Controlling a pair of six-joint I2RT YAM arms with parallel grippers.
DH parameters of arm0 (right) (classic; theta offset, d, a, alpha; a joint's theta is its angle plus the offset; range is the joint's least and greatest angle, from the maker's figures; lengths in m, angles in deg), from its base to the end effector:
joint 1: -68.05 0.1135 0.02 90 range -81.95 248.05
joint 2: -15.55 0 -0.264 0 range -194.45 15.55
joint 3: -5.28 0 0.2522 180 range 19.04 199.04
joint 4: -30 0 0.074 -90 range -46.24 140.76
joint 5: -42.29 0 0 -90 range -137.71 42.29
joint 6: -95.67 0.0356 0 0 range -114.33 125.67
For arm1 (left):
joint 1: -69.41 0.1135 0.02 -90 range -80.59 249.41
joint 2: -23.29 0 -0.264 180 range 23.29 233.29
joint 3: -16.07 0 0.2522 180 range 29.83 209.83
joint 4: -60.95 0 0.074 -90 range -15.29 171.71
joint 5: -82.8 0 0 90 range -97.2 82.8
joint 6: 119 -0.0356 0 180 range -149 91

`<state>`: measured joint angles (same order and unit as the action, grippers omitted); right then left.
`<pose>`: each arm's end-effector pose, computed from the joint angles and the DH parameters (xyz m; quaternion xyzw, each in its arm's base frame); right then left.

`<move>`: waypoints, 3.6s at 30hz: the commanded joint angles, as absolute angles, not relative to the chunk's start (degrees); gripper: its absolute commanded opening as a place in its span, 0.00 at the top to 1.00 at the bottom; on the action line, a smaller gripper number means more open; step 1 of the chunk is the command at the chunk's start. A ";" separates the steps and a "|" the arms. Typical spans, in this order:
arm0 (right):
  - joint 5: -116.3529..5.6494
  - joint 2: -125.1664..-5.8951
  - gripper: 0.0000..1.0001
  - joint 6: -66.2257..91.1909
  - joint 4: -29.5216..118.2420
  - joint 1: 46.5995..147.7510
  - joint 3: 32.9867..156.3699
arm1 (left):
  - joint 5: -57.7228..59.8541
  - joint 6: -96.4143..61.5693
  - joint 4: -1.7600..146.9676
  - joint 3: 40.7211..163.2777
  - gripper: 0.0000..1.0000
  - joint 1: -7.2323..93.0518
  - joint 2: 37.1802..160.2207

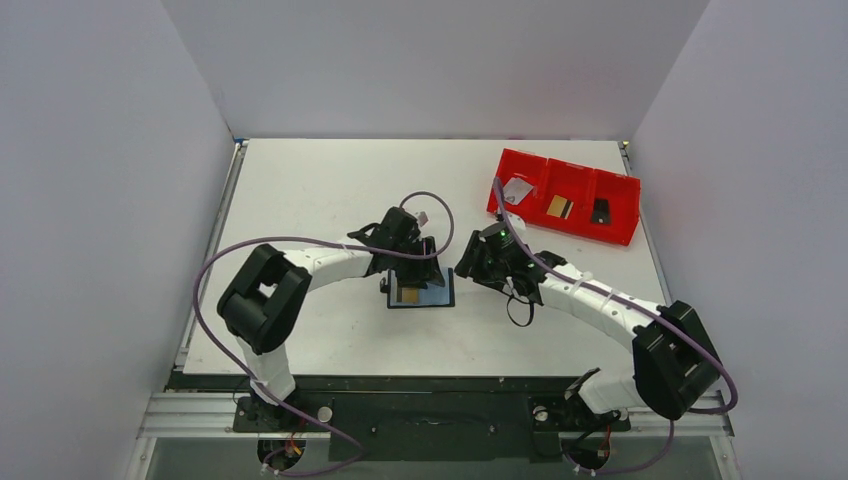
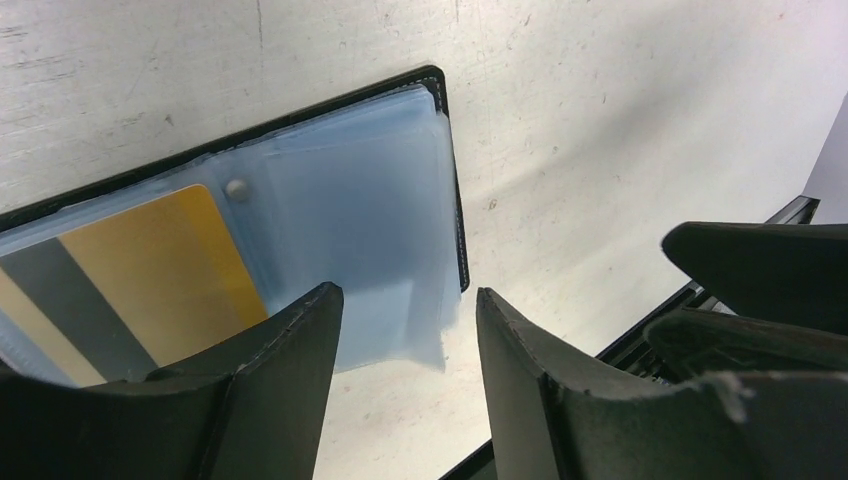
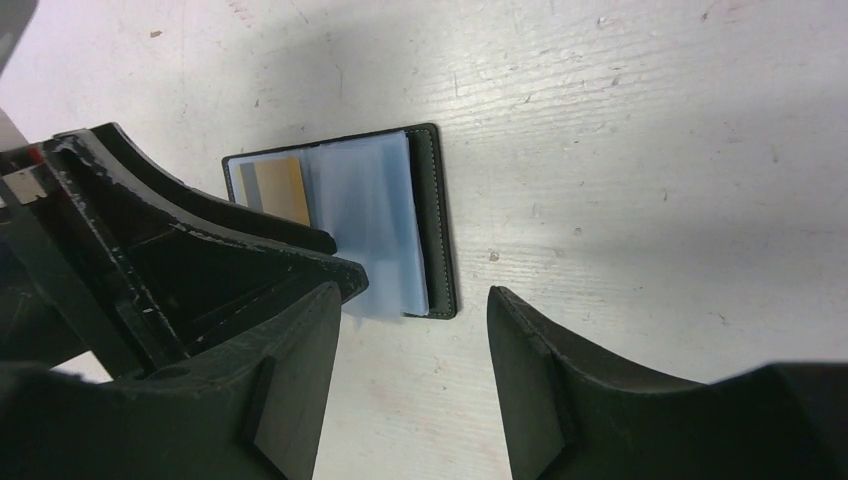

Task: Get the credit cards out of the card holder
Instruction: Remove the credit card from the card holder.

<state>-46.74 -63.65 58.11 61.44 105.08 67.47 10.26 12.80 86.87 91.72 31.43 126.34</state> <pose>0.2274 0.1708 0.2170 0.1283 0.9261 0.2440 0.2575 0.2835 -0.2349 0.1680 0.0165 0.9393 -0.3100 0.1462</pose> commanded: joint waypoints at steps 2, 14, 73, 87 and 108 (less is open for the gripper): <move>-42.92 -59.71 0.48 57.61 62.12 104.31 66.65 | 11.62 13.46 83.76 95.10 0.47 30.51 128.12; -43.81 -60.04 0.48 57.34 62.30 104.26 67.09 | 12.11 14.76 84.20 96.08 0.42 30.70 126.88; -57.89 -89.38 0.66 60.60 50.59 111.73 81.50 | 0.02 10.02 92.59 83.25 1.00 39.97 118.46; -58.04 -89.49 0.70 60.47 50.44 111.67 81.63 | -0.43 10.89 92.36 83.44 1.00 38.75 120.91; -61.39 -89.91 0.78 63.56 42.63 109.51 76.18 | 0.06 11.88 92.16 84.14 1.00 37.51 122.92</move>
